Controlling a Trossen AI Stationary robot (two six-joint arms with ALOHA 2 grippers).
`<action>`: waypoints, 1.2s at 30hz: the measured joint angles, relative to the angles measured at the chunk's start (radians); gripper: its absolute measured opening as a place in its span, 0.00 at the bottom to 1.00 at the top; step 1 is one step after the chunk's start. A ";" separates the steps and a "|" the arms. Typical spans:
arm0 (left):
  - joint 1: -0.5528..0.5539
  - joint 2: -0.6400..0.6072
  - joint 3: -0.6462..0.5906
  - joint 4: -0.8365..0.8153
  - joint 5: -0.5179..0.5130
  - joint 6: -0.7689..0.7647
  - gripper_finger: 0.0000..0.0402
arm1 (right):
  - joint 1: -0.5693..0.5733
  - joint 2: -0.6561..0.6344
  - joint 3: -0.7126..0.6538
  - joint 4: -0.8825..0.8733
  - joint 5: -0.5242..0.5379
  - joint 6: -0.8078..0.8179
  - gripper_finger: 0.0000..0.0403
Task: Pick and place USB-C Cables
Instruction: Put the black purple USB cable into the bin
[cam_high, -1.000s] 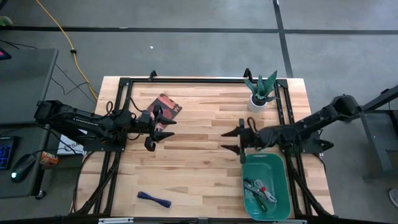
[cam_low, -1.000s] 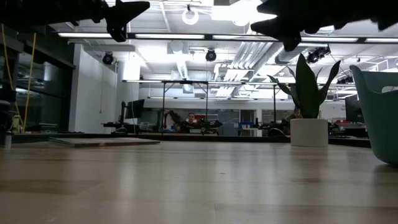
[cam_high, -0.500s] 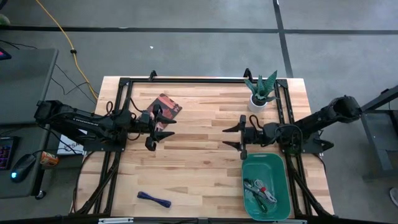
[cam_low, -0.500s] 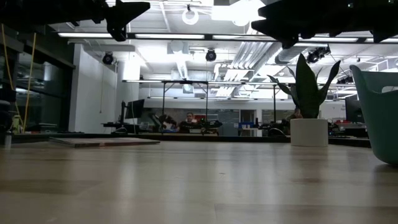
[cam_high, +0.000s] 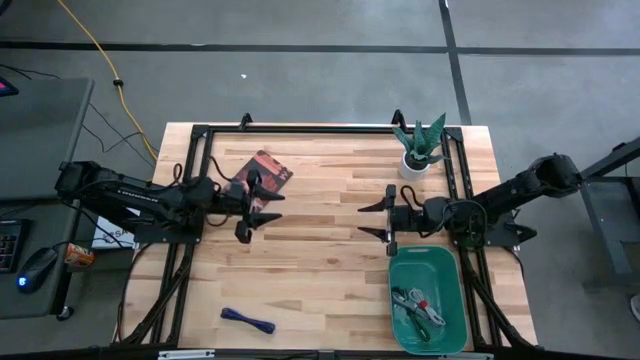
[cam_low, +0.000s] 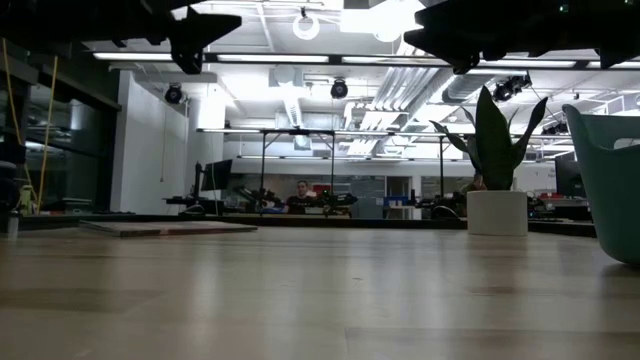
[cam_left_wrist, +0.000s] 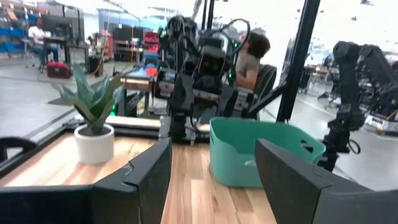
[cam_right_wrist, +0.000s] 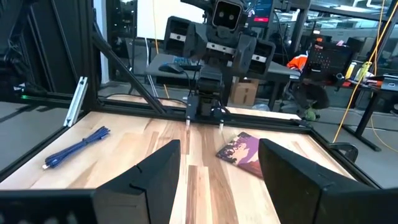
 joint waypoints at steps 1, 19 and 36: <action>0.000 0.000 0.000 -0.011 0.000 0.000 0.52 | 0.000 0.000 0.000 0.000 0.000 0.000 0.52; -0.018 0.000 0.003 -0.062 -0.001 -0.112 0.52 | 0.000 0.000 0.000 0.002 0.049 0.000 0.52; -0.575 0.124 0.473 -1.000 -0.328 -0.233 0.52 | 0.000 0.000 0.000 -0.007 0.049 0.008 0.52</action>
